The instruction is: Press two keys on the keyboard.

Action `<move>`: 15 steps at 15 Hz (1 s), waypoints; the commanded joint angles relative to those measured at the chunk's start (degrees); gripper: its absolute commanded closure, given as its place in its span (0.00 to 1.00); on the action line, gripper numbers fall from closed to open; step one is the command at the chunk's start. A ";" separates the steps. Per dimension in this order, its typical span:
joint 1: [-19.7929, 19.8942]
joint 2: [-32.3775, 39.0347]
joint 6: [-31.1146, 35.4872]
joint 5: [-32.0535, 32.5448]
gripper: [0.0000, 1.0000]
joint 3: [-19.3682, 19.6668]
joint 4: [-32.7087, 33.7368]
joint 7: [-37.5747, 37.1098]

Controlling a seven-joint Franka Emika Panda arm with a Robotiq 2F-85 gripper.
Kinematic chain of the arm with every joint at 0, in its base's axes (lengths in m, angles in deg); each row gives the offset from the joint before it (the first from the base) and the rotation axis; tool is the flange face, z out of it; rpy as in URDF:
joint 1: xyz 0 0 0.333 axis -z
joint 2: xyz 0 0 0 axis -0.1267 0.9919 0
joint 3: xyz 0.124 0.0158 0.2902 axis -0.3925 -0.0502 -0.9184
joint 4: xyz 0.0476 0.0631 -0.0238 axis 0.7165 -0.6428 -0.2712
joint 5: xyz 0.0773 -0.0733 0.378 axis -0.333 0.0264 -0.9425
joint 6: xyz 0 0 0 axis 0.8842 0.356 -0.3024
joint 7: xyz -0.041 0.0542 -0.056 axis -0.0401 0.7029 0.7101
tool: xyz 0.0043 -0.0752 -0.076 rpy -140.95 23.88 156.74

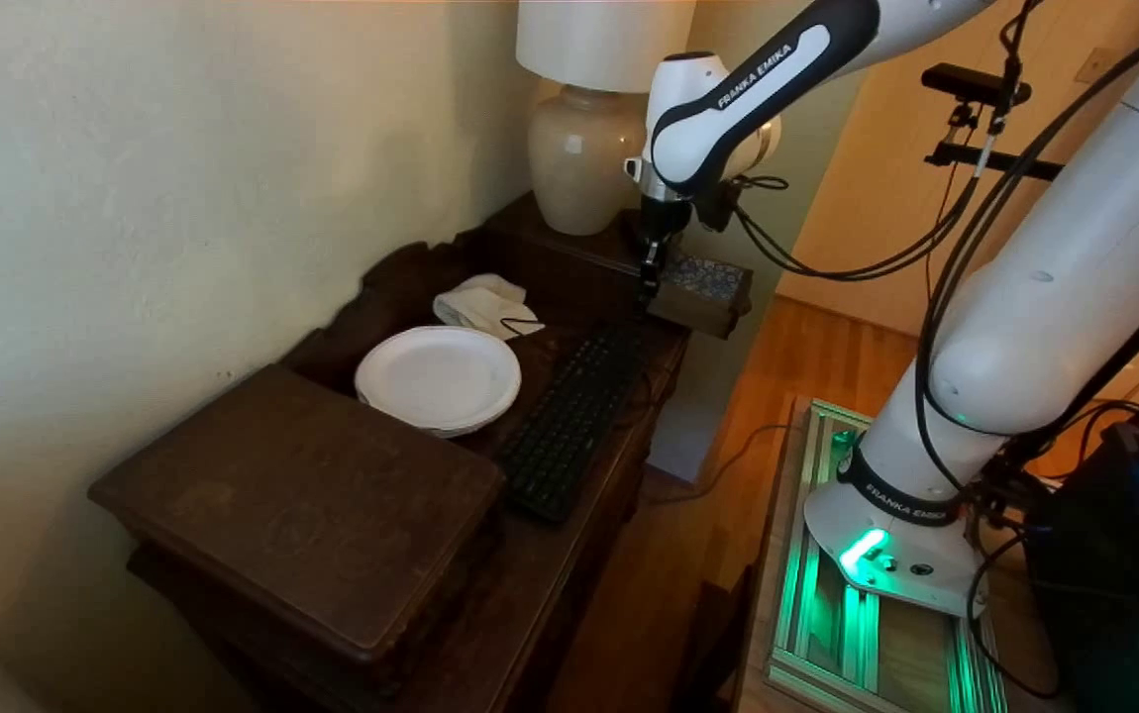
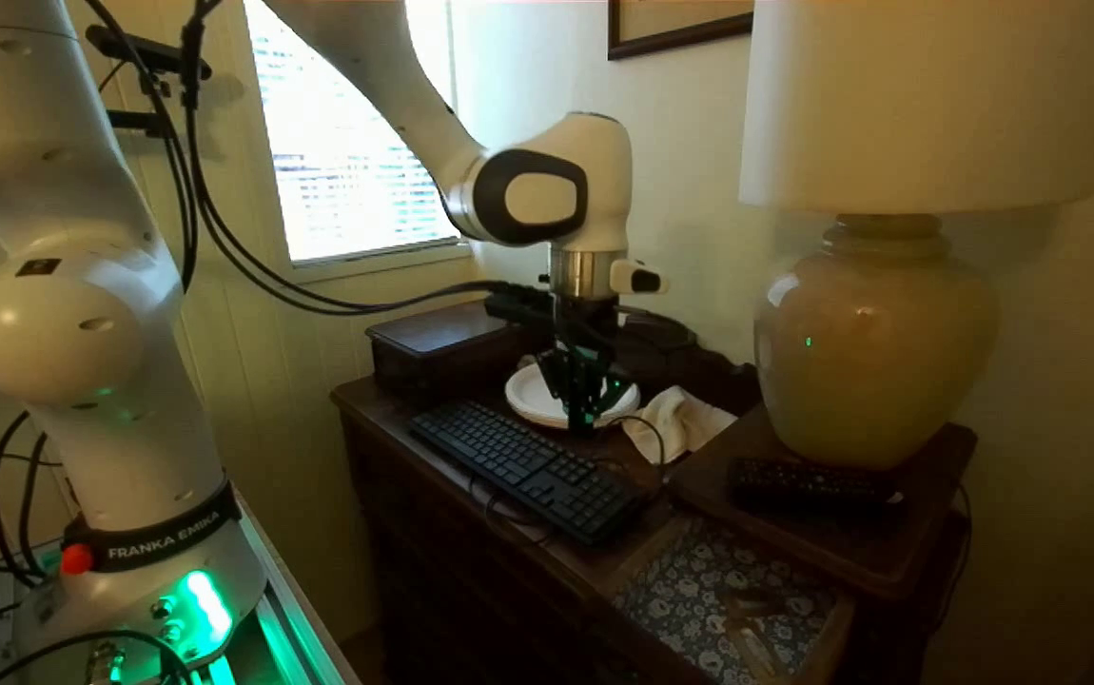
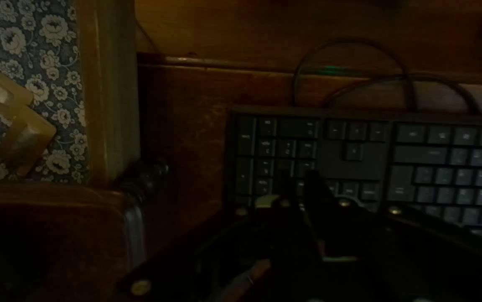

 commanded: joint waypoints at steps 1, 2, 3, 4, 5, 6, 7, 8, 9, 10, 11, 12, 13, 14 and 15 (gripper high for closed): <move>-2.72 -10.15 -10.20 0.34 0.54 -1.34 -0.01 -4.24; -3.38 -11.88 -12.62 0.54 0.46 -1.81 0.77 -5.01; -4.02 -13.62 -14.45 0.84 0.40 -2.40 1.62 -5.93; -4.69 -15.14 -16.33 0.79 0.34 -2.87 2.55 -6.31; -5.40 -16.58 -17.77 0.44 0.26 -3.17 3.54 -6.23; -5.96 -17.84 -19.54 0.33 0.19 -3.46 4.56 -6.26; -6.46 -18.98 -21.15 0.46 0.12 -3.70 5.58 -6.26; -6.88 -19.92 -23.05 0.68 0.05 -3.96 6.45 -6.35; -7.36 -20.99 -24.41 0.49 0.01 -3.71 6.68 -5.28; -8.54 -21.63 -25.92 -0.25 0.00 -2.40 6.04 -0.35; -7.94 -19.65 -23.21 0.47 0.10 -2.99 6.55 -4.44; -8.38 -20.36 -24.44 0.46 0.04 -2.80 6.59 -3.23; -8.57 -20.73 -24.92 0.46 0.00 -2.65 6.59 -2.53; -8.65 -20.82 -25.06 0.45 0.00 -2.53 6.58 -2.13; -8.68 -20.80 -25.07 0.45 0.00 -2.47 6.56 -1.88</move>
